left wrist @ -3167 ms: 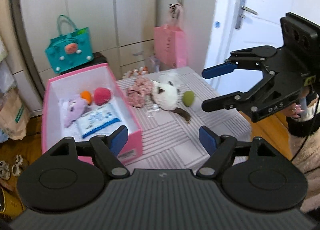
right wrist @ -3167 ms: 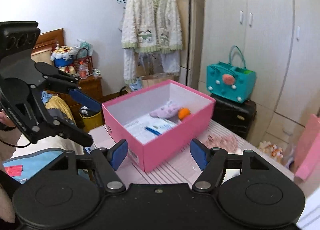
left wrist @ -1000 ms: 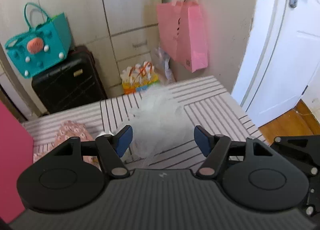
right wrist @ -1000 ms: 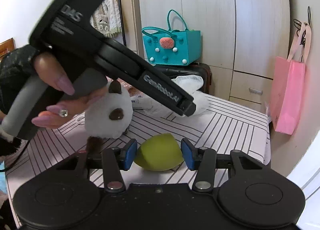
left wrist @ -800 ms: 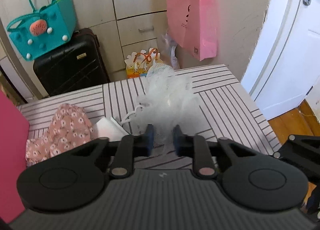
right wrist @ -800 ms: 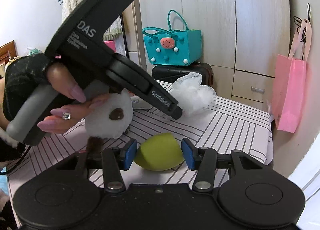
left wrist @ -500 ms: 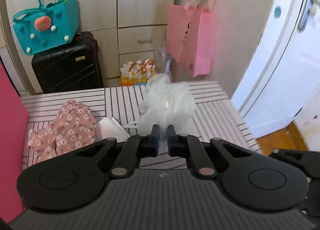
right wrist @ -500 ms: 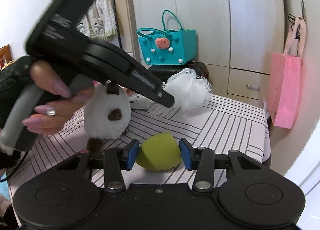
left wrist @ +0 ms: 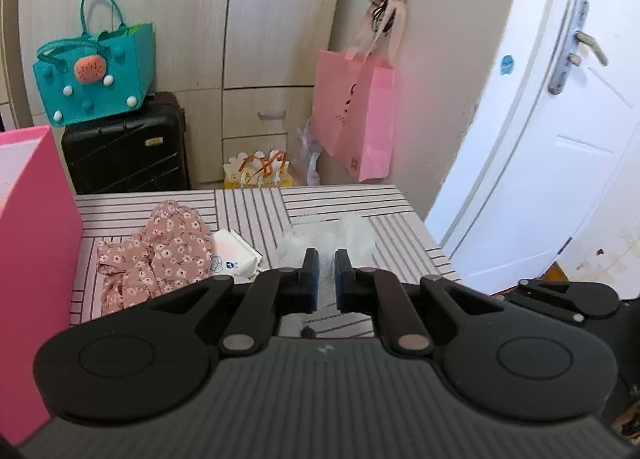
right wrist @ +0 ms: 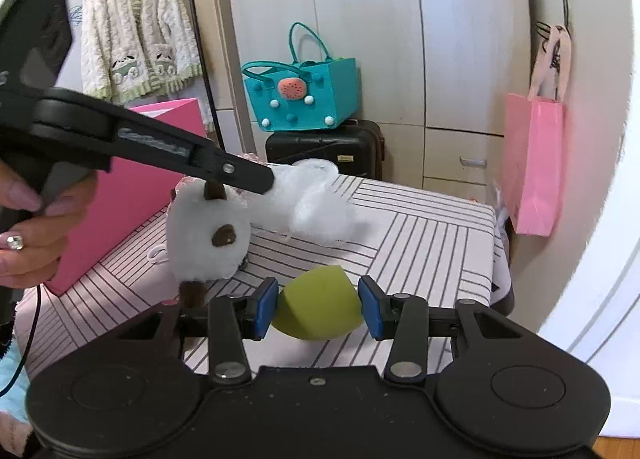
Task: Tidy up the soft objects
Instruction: 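Lift the white mesh puff with the left gripper while the right gripper holds the green sponge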
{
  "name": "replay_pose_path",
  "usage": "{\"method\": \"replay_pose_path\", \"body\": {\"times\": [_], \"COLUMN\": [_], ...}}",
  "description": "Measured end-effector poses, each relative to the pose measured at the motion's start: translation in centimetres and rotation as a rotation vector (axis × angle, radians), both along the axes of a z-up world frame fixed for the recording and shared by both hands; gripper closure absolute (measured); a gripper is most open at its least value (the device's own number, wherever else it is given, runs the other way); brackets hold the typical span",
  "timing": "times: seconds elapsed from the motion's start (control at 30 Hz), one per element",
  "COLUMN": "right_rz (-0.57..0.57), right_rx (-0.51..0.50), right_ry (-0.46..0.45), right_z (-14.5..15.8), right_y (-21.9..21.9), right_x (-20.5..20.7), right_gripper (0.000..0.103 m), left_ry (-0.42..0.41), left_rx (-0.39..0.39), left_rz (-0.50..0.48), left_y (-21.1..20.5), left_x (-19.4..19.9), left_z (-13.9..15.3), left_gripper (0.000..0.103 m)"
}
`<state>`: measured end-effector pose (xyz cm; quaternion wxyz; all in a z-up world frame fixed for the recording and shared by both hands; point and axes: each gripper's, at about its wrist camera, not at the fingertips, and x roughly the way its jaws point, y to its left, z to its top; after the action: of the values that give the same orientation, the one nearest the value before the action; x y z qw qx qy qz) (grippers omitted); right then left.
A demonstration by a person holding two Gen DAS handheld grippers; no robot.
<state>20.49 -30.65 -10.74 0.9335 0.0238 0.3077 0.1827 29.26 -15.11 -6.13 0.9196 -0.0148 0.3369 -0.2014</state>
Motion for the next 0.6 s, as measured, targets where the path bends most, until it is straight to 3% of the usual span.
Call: {"method": "replay_pose_path", "body": {"times": [0.3, 0.4, 0.43, 0.47, 0.5, 0.6], "right_rz": [-0.048, -0.07, -0.078, -0.084, -0.091, -0.11], "right_rx": [-0.016, -0.002, 0.001, 0.001, 0.0, -0.007], "right_ry": [0.01, 0.009, 0.007, 0.005, 0.001, -0.013], "right_z": [0.3, 0.4, 0.4, 0.5, 0.5, 0.8], "right_y": [-0.5, -1.0, -1.3, -1.4, -1.6, -2.1], "right_x": [-1.1, -1.0, -1.0, -0.9, -0.9, -0.9], "right_gripper": [0.054, 0.054, 0.054, 0.054, 0.054, 0.054], "left_ry": [-0.017, -0.019, -0.016, -0.007, -0.002, -0.034], "left_rx": [0.004, 0.034, 0.047, 0.056, 0.071, 0.149], "left_rz": [-0.069, -0.059, -0.071, -0.08, -0.086, -0.097], "left_y": [0.0, -0.7, -1.1, -1.3, -1.6, -2.8], "left_x": [-2.5, -1.9, -1.5, -1.0, -0.5, 0.6], "left_z": [1.1, 0.8, 0.7, 0.5, 0.3, 0.0], "left_gripper": [0.095, 0.088, 0.079, 0.063, 0.056, 0.048]}}
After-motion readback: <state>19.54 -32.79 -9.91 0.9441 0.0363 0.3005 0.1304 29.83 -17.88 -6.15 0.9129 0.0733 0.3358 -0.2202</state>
